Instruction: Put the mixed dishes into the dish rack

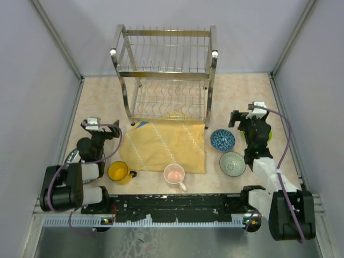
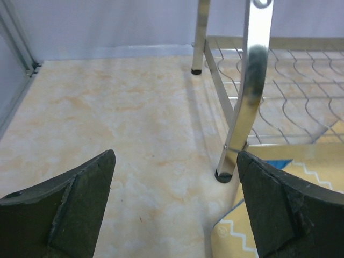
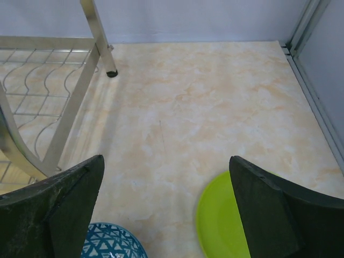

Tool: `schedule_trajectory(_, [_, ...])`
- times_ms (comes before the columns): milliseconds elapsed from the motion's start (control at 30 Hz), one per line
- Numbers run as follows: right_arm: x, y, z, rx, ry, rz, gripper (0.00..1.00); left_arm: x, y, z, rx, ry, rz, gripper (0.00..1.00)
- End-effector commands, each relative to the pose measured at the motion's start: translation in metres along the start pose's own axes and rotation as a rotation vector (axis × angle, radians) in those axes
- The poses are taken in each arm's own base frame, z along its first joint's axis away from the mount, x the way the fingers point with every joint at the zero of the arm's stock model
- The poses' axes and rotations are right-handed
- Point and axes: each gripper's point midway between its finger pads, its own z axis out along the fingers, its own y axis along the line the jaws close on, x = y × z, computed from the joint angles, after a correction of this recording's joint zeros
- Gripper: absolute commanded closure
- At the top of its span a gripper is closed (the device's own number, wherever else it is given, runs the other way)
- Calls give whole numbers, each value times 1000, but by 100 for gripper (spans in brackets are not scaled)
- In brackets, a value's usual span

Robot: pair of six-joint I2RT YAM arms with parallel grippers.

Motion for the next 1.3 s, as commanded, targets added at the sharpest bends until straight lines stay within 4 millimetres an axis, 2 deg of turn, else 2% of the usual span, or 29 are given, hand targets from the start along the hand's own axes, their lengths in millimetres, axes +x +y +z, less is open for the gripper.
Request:
schedule_trajectory(0, [-33,7,-1,-29,4,43,0,-20,23,2,-161,8,-114,0])
schedule_trajectory(133, [-46,19,1,-72,57,127,0,-22,45,14,-333,190,-275,0])
schedule_trajectory(200, [-49,27,0,-106,90,160,0,-13,60,11,-482,316,-367,0])
schedule_trajectory(233, [-50,31,-2,-123,102,176,0,-6,61,8,-519,391,-394,0])
schedule_trajectory(267, [-50,36,-4,-143,110,193,0,1,58,3,-532,480,-409,0])
schedule_trajectory(333, [-55,47,-10,-177,111,218,0,-2,53,1,-521,518,-428,0])
schedule_trajectory(400, [-58,59,-15,-226,119,227,0,-8,45,-7,-504,515,-456,0])
schedule_trajectory(533, [-72,71,-21,-276,111,230,1,-25,40,-30,-532,468,-502,0])
schedule_trajectory(700, [-84,90,-31,-349,127,261,1,-45,22,-47,-453,469,-515,0])
schedule_trajectory(833, [-84,118,-48,-465,171,314,5,-48,19,-62,-478,521,-527,0])
schedule_trajectory(900, [-83,123,-54,-487,178,311,5,-47,18,-66,-496,531,-547,0])
schedule_trajectory(1100, [-92,133,-68,-545,181,302,5,-46,0,-62,-387,556,-576,0])
schedule_trajectory(1167, [-93,137,-72,-567,182,313,5,-50,-4,-60,-377,539,-606,0])
schedule_trajectory(1267, [-96,140,-76,-587,177,323,5,-69,-13,-54,-293,469,-600,0])
